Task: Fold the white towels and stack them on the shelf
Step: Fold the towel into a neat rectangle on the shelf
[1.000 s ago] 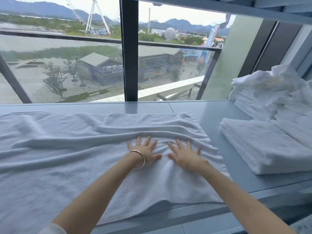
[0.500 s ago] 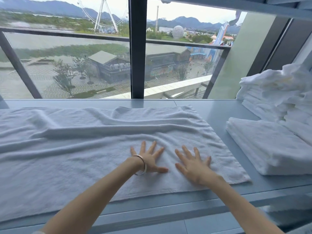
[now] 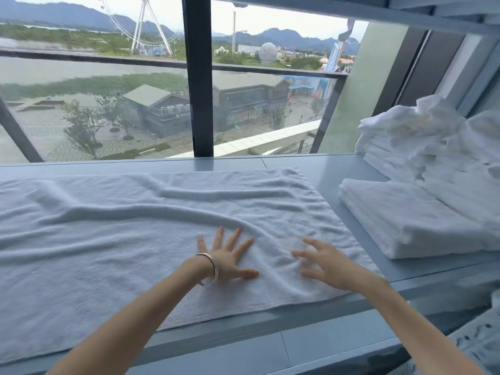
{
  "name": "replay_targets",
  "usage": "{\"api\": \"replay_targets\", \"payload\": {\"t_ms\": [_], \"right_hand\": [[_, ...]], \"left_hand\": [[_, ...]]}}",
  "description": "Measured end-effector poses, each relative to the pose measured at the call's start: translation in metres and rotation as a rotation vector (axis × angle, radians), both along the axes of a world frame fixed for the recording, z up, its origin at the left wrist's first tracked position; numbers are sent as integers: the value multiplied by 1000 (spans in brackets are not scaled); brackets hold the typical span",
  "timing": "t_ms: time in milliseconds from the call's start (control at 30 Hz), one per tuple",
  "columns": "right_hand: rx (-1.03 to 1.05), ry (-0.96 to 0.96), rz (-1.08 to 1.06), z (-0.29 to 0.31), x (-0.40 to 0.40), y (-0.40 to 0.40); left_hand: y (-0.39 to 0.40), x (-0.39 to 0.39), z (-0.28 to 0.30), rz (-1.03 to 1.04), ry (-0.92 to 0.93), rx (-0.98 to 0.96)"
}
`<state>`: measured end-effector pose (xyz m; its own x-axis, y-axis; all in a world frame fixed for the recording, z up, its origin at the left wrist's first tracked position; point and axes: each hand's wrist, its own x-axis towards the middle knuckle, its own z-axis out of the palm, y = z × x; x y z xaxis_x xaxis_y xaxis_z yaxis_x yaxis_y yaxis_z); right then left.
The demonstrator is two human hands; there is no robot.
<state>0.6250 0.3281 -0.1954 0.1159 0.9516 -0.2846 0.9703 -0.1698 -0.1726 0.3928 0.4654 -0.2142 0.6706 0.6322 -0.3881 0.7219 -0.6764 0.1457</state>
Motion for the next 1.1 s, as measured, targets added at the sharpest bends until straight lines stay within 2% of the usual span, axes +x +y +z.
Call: {"api": "replay_targets", "payload": {"t_ms": [167,267,367,467,567,700,767,833,967,1100], "right_hand": [[-75,-60,-277,-9,48,-40],[-75,-86,-341,-14,58,-50],[55,-28,-354,-11,55,-49],[404,137,-378,2,42,-44],[729,254,-273,14,17,-37],[803,524,-159,25,-15,-18],[764,663,-57,31,-28,-6],[732,703,77,33,-42,9],[747,579,202,37,-75,49],[681,548,267,42,-117,91]], "left_hand": [[-9,13,13,4,90,-42],[-28,36,22,-138,106,-112],[-54,67,25,-308,-30,-169],[-68,94,26,-306,-358,-127],[-74,106,29,-193,-707,-158],[-68,96,40,22,-1007,-270],[-57,80,42,47,-1017,-144],[-44,59,44,126,-1049,-51],[-16,9,53,374,-1084,99],[3,-54,69,472,-1074,289]]}}
